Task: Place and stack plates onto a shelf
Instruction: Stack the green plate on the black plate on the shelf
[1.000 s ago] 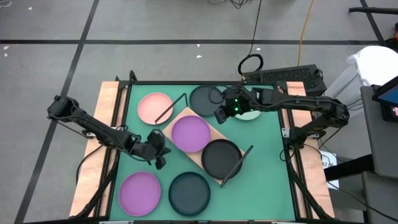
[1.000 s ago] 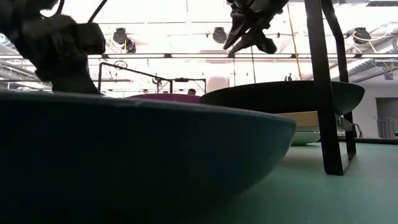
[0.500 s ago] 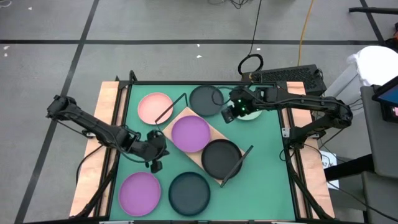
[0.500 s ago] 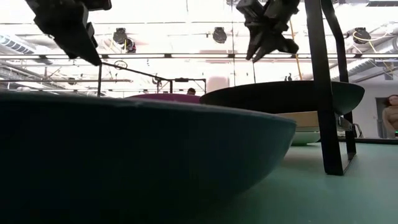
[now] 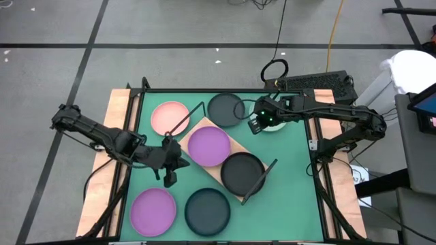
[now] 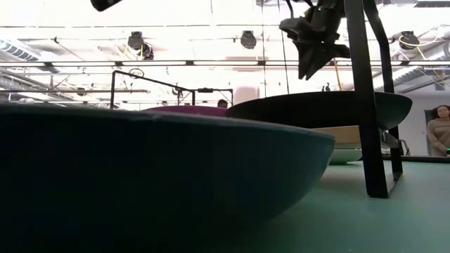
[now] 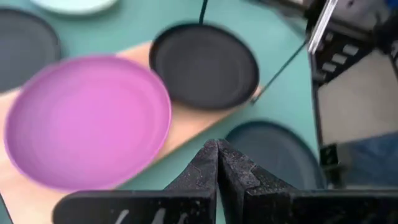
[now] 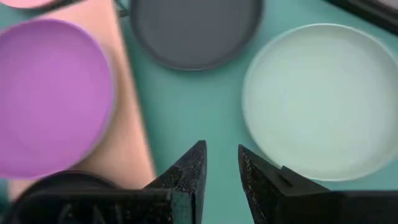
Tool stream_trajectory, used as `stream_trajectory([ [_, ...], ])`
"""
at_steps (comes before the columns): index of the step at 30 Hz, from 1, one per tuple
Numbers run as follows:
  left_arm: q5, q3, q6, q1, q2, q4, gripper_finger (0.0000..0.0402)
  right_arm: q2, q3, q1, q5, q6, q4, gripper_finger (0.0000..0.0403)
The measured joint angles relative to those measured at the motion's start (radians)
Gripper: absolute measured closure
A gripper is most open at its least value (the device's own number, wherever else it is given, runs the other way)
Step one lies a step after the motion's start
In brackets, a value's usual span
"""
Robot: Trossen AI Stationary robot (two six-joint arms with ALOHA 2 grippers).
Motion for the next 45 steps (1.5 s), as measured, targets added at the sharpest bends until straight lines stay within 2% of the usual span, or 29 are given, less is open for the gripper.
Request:
stream_trajectory([
  [4,-0.074,0.046,-0.006,0.0,0.0,-0.004,0.0398,-0.001,-0.015,-0.008,0.036,-0.028,-0.016,0.0328],
  [7,-0.116,0.069,-0.014,0.014,0.0,-0.006,0.0398,0.0,-0.061,-0.026,0.033,0.007,-0.007,0.0328],
  [14,-0.093,0.124,-0.011,0.079,-0.002,-0.14,0.0398,0.0,-0.191,-0.046,-0.147,0.06,0.101,0.0328],
  [18,-0.088,0.134,0.033,0.112,-0.034,-0.178,0.0398,0.0,-0.251,-0.046,-0.199,0.062,0.153,0.0322],
  [27,-0.105,0.134,0.062,0.22,-0.123,-0.304,0.0398,0.0,-0.285,-0.046,-0.192,0.019,0.208,0.0258],
  [34,-0.162,0.134,0.011,0.295,-0.152,-0.427,0.0397,0.0,-0.285,-0.078,-0.114,-0.02,0.211,0.0202],
  [39,-0.167,0.134,-0.038,0.334,-0.15,-0.508,0.0359,0.0,-0.285,-0.12,-0.113,-0.048,0.21,0.0181],
  [45,-0.166,0.133,-0.05,0.375,-0.148,-0.558,0.0302,0.013,-0.298,-0.151,-0.117,-0.192,0.262,0.0182],
])
